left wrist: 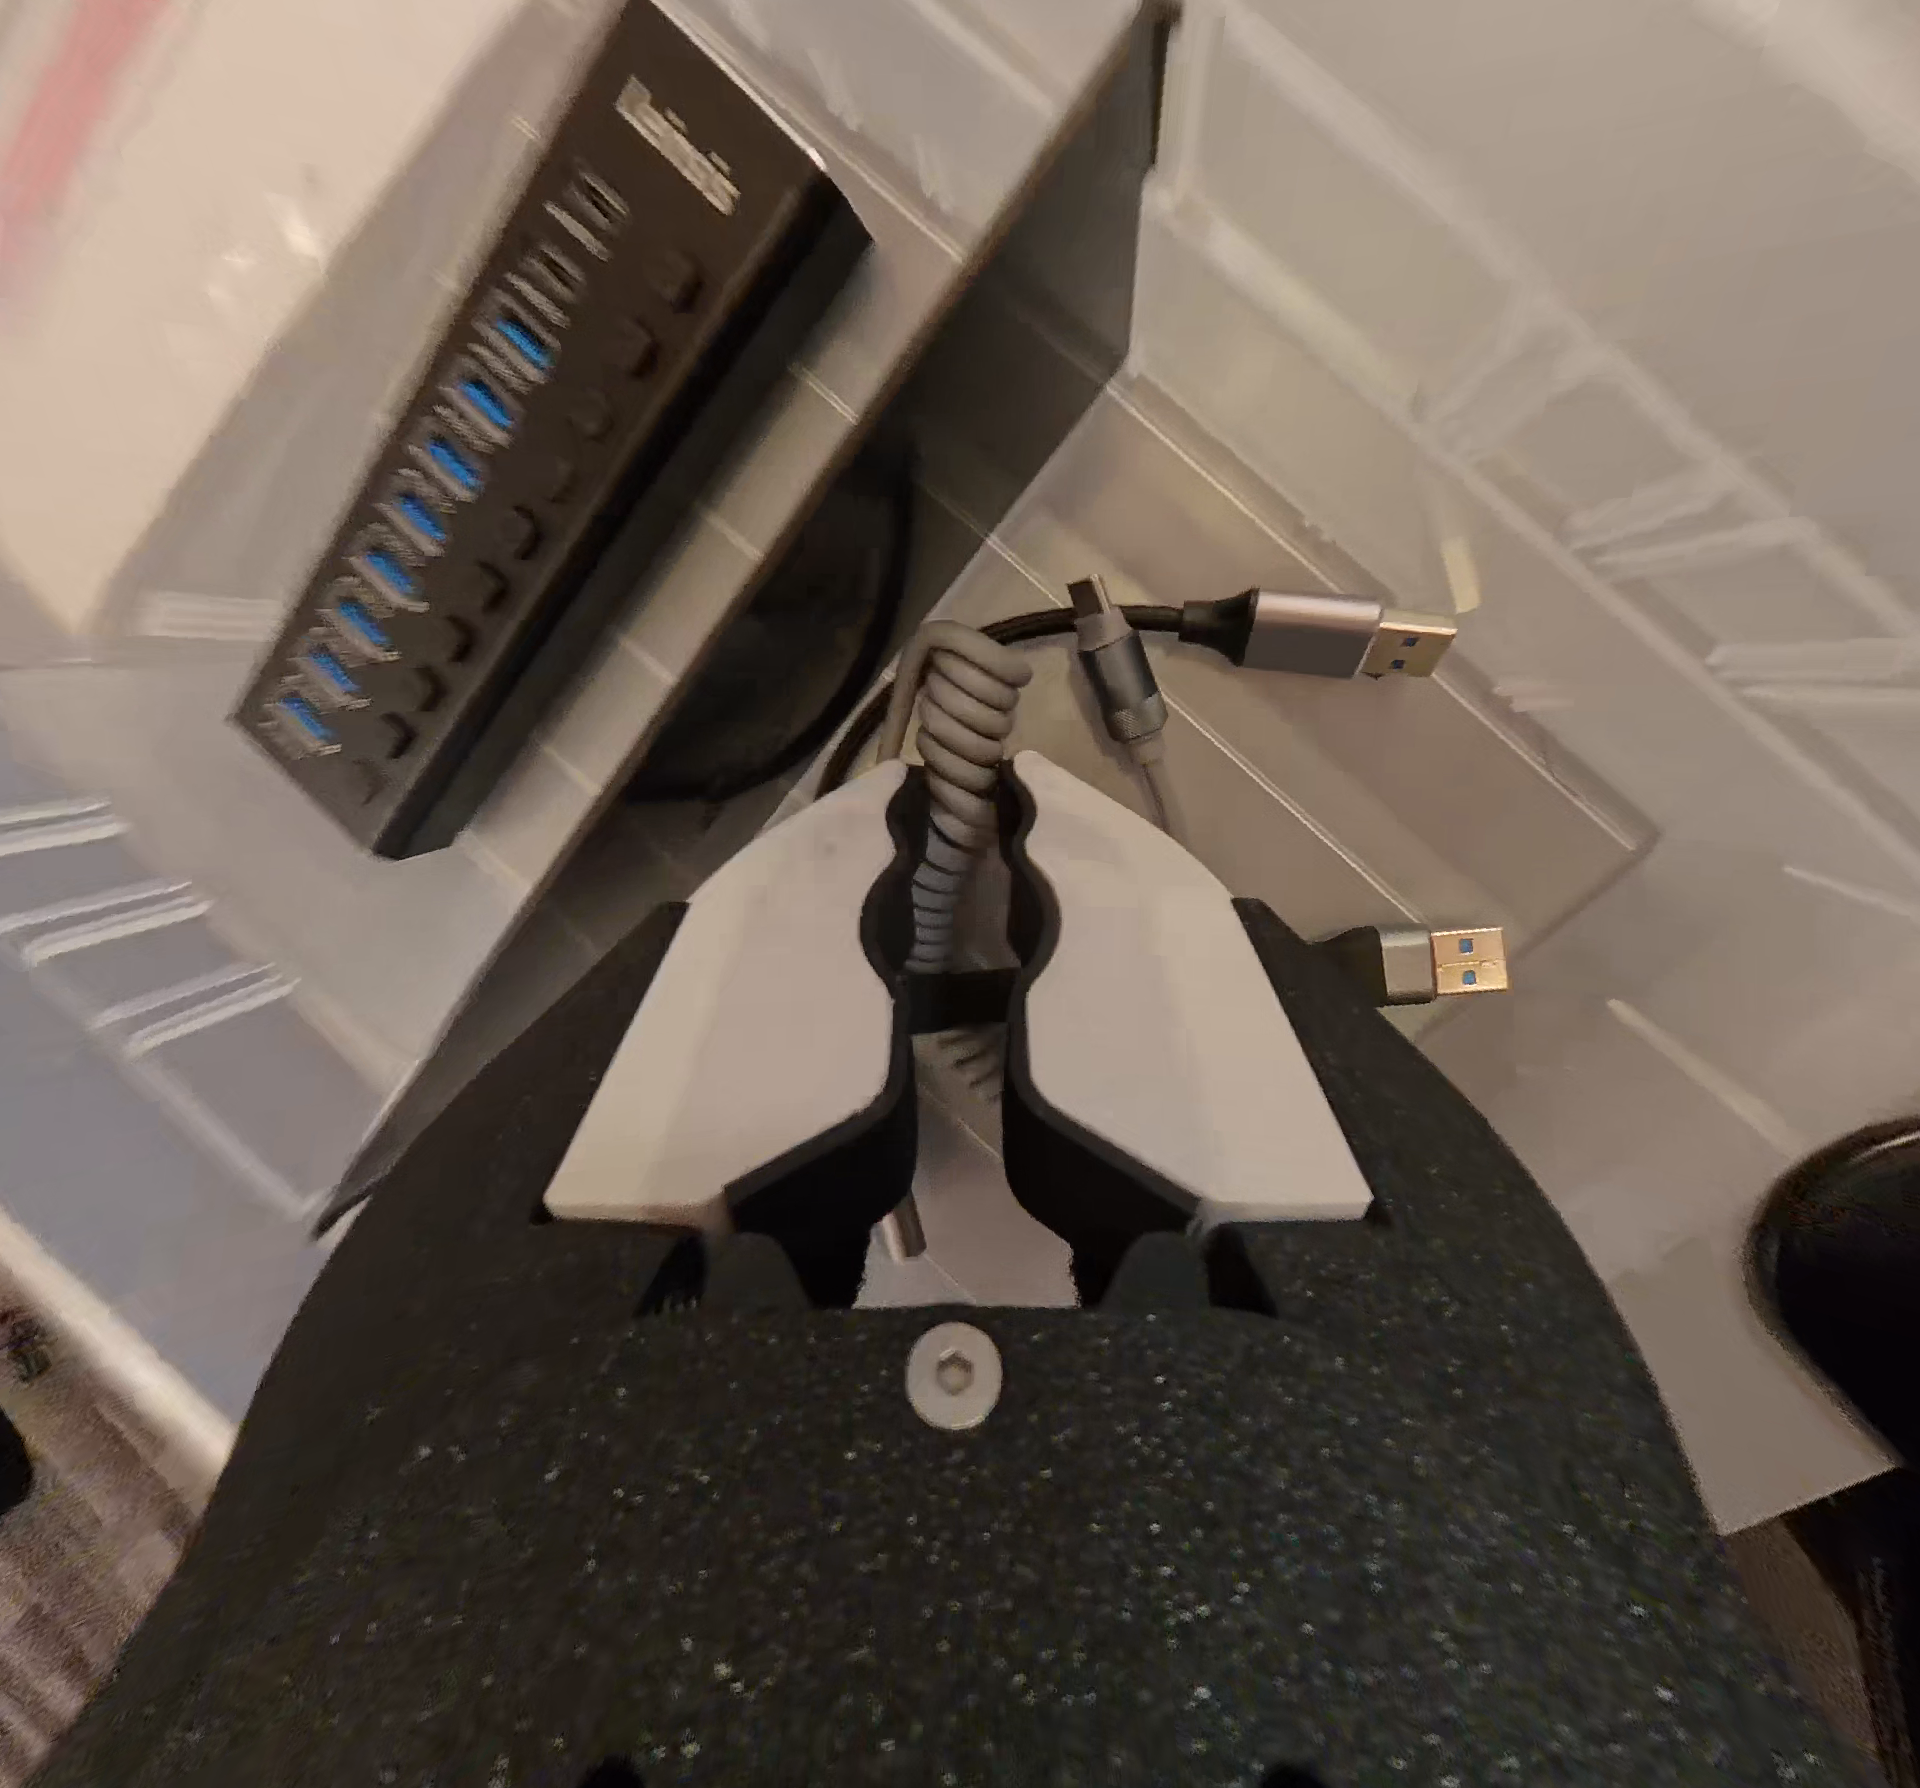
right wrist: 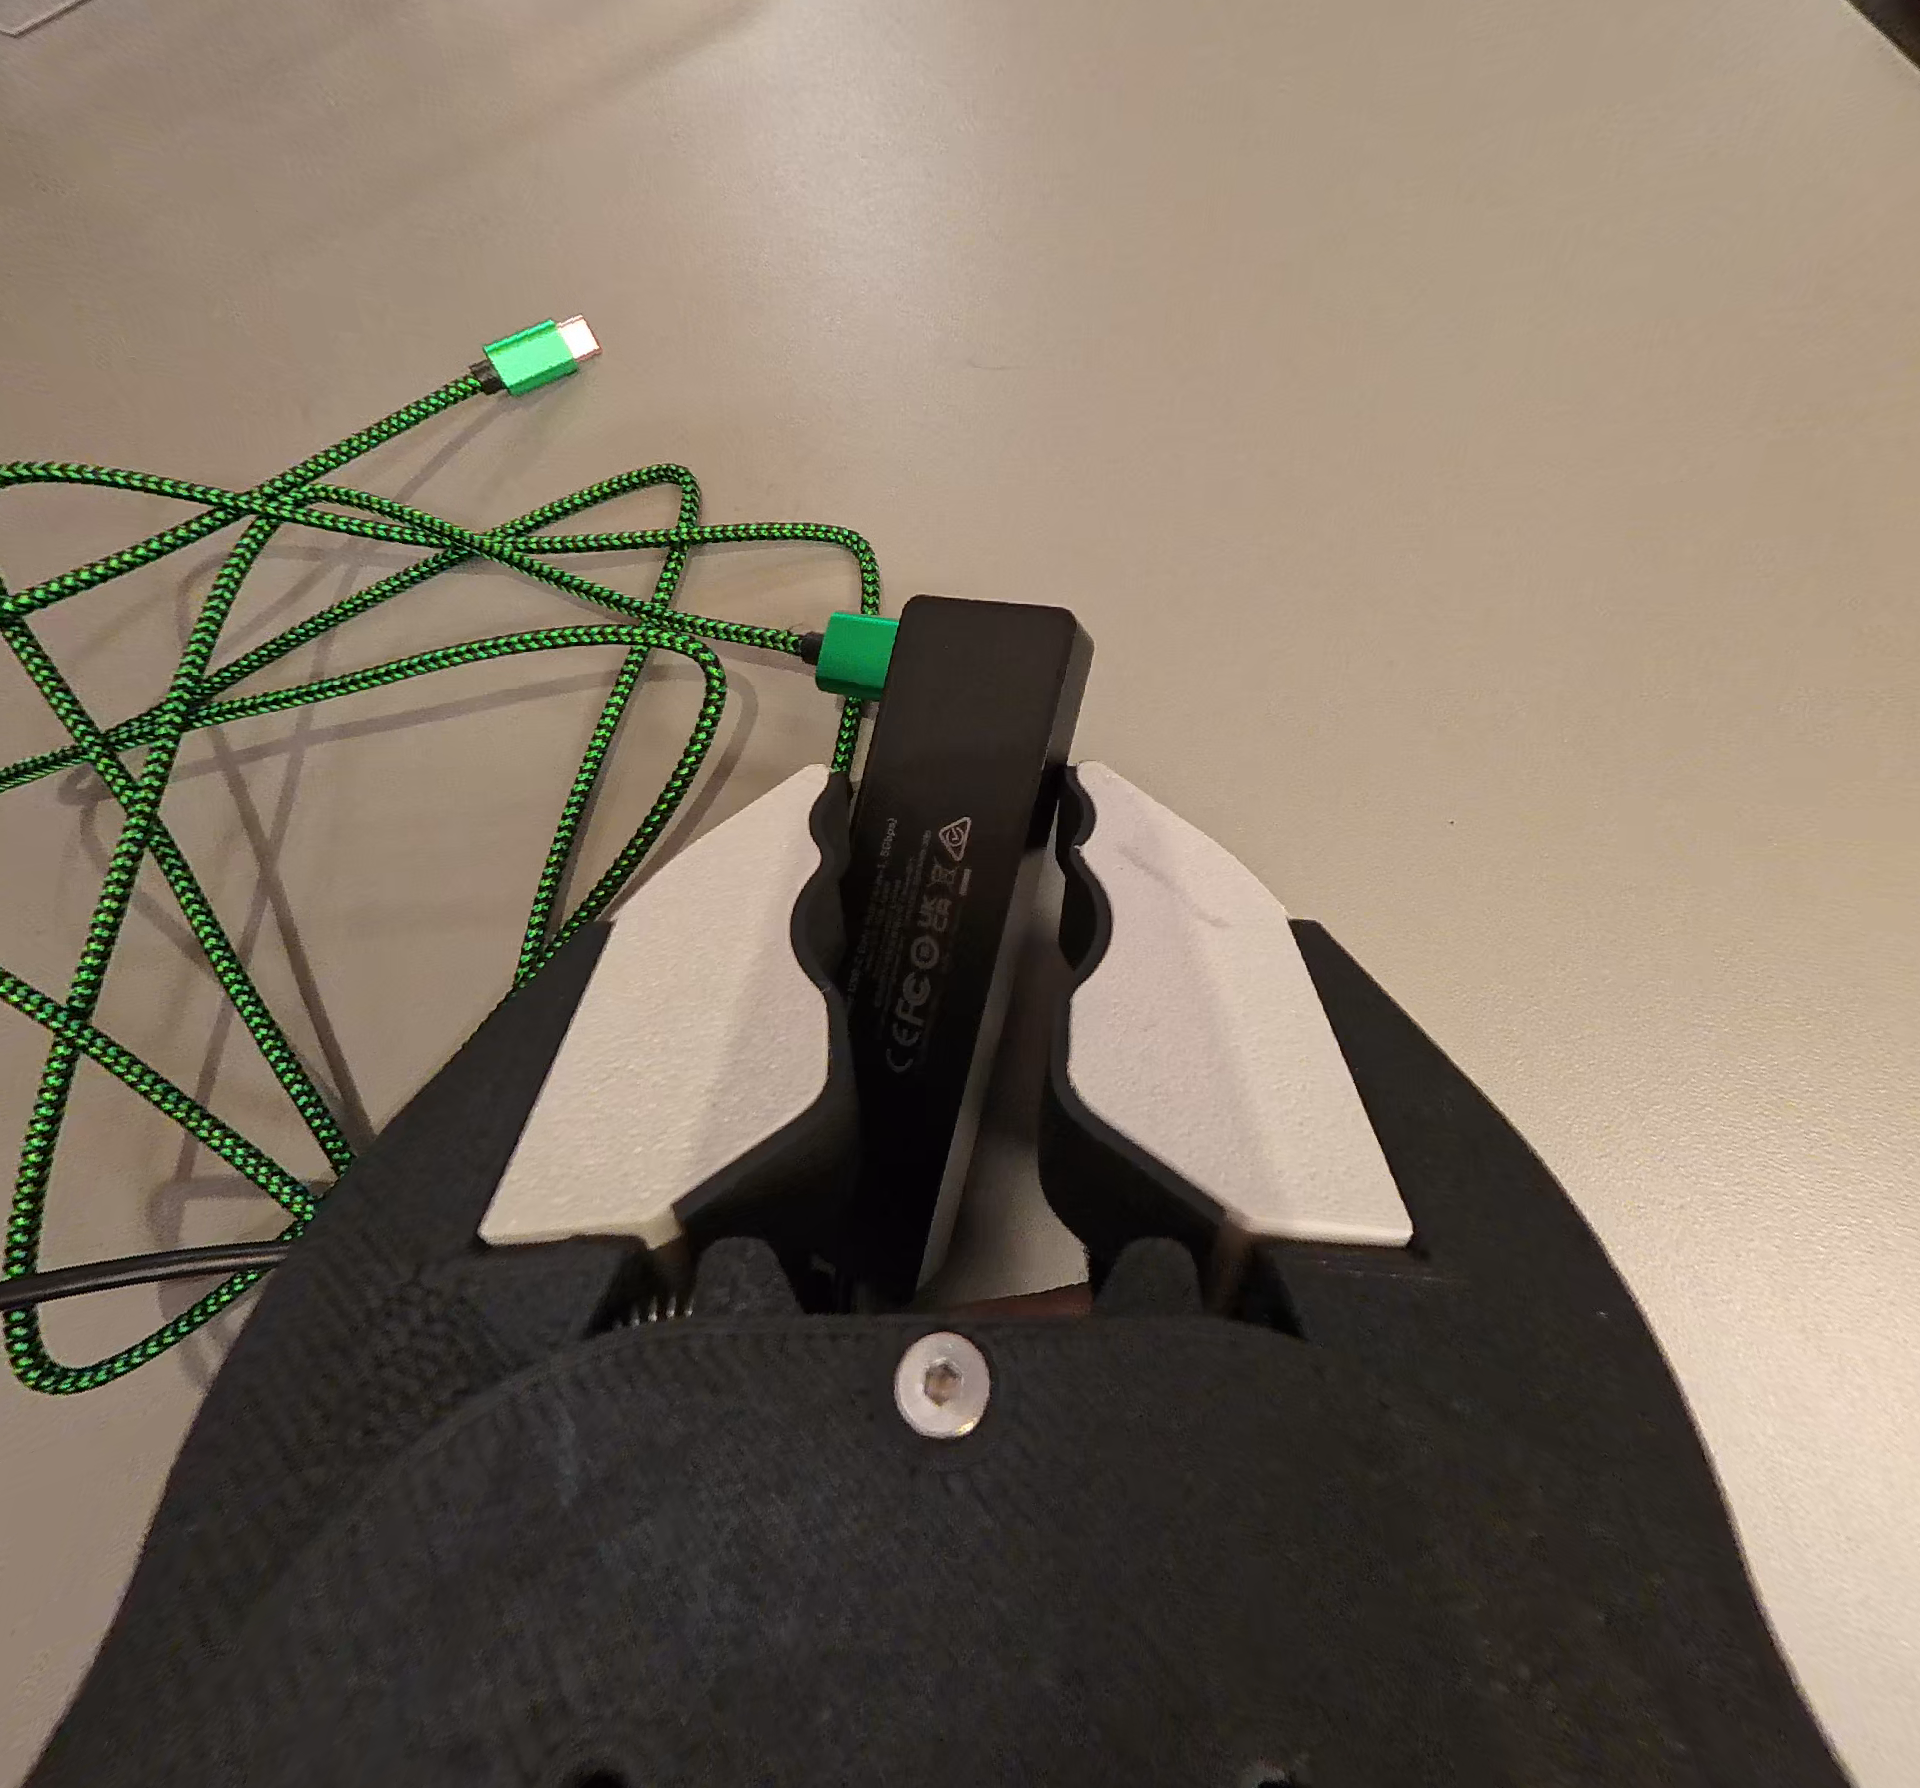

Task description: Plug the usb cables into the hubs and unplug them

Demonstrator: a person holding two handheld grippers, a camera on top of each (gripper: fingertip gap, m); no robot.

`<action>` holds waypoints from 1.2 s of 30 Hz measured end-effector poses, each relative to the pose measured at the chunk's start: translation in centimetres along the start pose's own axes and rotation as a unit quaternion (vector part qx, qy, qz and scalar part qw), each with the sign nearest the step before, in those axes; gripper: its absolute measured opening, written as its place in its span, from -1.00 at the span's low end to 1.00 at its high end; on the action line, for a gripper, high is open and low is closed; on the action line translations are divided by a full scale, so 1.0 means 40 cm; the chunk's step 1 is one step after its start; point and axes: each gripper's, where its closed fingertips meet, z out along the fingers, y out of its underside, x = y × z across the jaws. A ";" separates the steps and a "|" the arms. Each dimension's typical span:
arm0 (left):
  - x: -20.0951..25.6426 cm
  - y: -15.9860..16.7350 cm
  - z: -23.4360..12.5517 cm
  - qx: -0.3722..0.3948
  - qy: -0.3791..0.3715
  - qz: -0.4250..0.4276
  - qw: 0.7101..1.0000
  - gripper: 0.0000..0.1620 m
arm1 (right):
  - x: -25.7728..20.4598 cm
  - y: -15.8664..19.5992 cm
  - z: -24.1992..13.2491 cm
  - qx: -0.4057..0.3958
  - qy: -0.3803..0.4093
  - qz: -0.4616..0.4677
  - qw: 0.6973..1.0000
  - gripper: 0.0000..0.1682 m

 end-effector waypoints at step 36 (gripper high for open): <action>0.228 -0.587 -0.712 0.387 -0.071 -0.020 0.919 -0.86 | -0.004 -0.005 -0.004 0.008 -0.001 -0.011 1.000 -0.55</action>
